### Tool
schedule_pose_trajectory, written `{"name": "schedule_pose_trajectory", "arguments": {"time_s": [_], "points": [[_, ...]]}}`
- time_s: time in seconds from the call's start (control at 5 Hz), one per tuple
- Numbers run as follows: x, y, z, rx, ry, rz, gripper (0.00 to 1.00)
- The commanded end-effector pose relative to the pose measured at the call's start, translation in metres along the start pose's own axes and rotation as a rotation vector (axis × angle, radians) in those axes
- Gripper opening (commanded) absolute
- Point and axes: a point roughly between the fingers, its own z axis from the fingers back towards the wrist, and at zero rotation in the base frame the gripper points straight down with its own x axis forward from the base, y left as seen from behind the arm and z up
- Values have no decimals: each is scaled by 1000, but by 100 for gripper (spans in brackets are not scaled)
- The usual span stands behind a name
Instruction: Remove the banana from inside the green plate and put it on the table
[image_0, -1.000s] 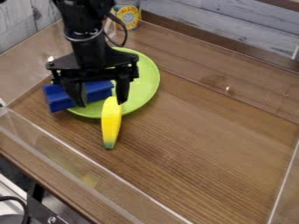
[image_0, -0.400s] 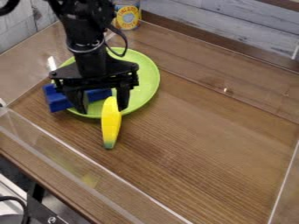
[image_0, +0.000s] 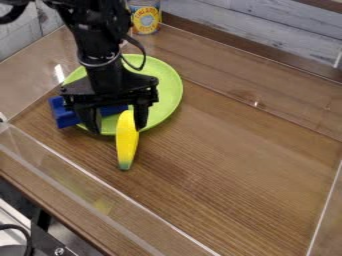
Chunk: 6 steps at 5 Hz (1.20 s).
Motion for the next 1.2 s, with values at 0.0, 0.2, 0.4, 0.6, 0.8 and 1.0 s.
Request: {"name": "schedule_pose_trajectory", "arguments": {"time_s": [0.0,0.2,0.4,0.6,0.8,1.0], "points": [[5,2,0,-2,-20,8,100],[5,2,-4,1,-19,7,100],[5,2,-7,7,-17,9,100],[5,3,-11,13,-15,12,100],[5,3,-15,18,-12,16,100],[6,4,-19,21,-9,22,100]]}}
